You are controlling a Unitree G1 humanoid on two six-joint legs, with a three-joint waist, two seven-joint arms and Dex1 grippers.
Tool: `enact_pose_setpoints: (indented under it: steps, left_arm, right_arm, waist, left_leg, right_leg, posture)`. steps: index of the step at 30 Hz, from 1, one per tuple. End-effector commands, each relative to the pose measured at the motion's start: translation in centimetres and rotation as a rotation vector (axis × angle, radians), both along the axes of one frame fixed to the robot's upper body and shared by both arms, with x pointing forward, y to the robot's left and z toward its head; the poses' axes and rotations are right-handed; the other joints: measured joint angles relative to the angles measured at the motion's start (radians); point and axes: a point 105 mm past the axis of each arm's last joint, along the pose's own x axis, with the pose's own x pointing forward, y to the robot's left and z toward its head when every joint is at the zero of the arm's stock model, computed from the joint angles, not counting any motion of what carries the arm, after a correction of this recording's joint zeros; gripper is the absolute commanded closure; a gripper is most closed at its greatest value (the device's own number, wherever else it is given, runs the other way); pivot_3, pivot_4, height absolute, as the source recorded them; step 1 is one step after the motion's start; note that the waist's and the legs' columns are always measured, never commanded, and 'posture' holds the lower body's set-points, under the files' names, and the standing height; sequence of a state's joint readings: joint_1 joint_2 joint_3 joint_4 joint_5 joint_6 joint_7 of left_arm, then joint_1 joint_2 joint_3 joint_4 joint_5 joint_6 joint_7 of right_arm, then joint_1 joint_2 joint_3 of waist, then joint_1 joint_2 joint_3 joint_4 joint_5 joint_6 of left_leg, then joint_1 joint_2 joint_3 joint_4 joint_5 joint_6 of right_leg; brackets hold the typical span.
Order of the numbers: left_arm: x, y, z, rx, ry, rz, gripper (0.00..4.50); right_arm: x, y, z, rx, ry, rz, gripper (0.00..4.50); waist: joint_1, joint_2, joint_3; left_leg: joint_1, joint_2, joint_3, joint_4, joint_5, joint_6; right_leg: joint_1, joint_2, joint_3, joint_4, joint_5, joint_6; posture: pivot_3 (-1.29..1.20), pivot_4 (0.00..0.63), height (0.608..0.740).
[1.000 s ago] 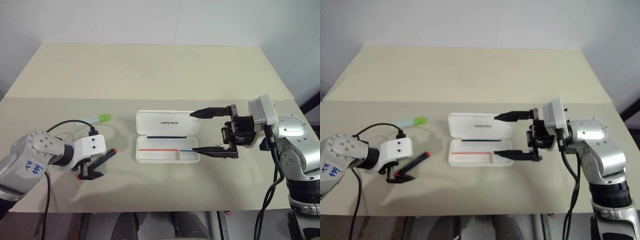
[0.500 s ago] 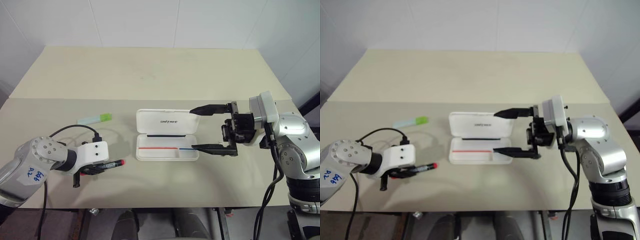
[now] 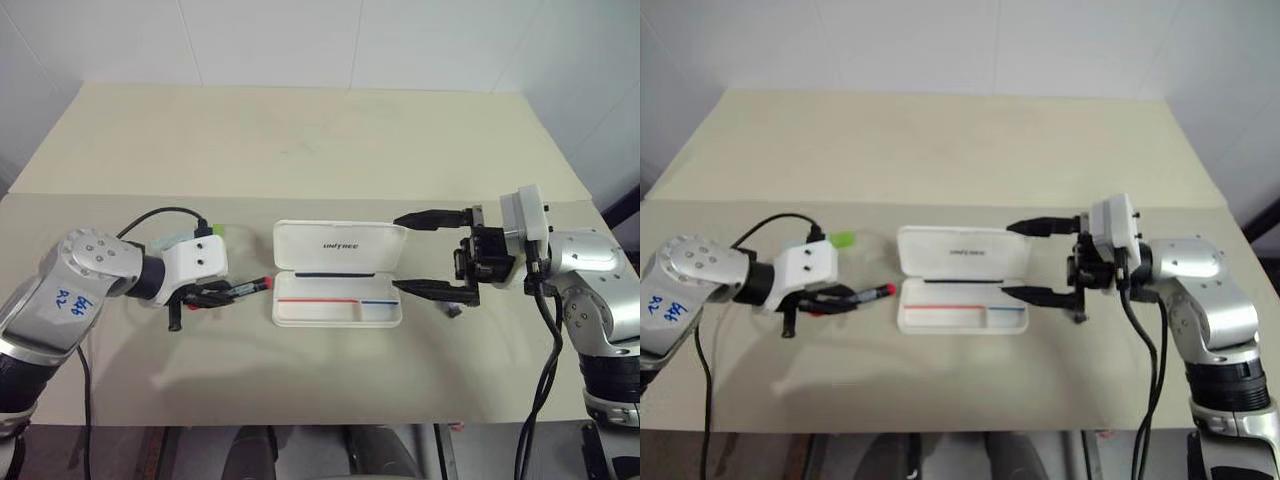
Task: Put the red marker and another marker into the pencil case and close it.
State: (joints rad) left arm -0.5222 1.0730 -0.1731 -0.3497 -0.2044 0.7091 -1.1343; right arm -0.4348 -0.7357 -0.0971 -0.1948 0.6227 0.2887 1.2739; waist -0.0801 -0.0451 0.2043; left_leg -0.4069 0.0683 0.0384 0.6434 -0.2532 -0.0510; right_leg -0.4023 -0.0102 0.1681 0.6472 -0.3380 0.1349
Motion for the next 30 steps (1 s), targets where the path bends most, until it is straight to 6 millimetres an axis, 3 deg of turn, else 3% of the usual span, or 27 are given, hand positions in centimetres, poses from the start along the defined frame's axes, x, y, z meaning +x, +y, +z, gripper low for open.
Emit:
enact_pose_setpoints:
  steps: [1,18,30]
  left_arm:
    - [-0.4,-2.8,1.6,-0.077,-0.005,-0.099,3.95]
    - [1.7,-10.8,0.1,-0.088,-0.065,-0.274,3.95]
    - [3.4,-12.6,-0.4,-0.069,-0.132,-0.311,3.95]
  right_arm:
    - [-0.4,-0.8,0.9,-0.003,-0.059,-0.034,0.0]
    - [-1.4,-2.5,0.6,-0.005,-0.076,-0.18,0.0]
    - [-1.8,-2.4,-0.1,0.017,-0.069,-0.231,0.0]
  waist:
    - [0.001,0.0,0.0]
    - [0.002,0.0,0.0]
    - [0.003,0.0,0.0]
  left_leg:
    - [0.0,0.0,0.0,0.0,0.0,0.0]
    - [0.002,-0.002,-0.002,0.007,0.0,-0.001]
    - [0.002,-0.002,-0.002,0.007,0.0,-0.001]
  right_leg:
    - [0.0,0.0,0.0,0.0,-0.001,0.0]
    - [0.004,0.0,0.002,0.004,0.001,0.003]
    - [0.005,0.001,0.002,0.004,0.001,0.004]
  posture:
    - [0.0,0.15,0.74]
    - [0.0,0.15,0.74]
    - [0.0,0.15,0.74]
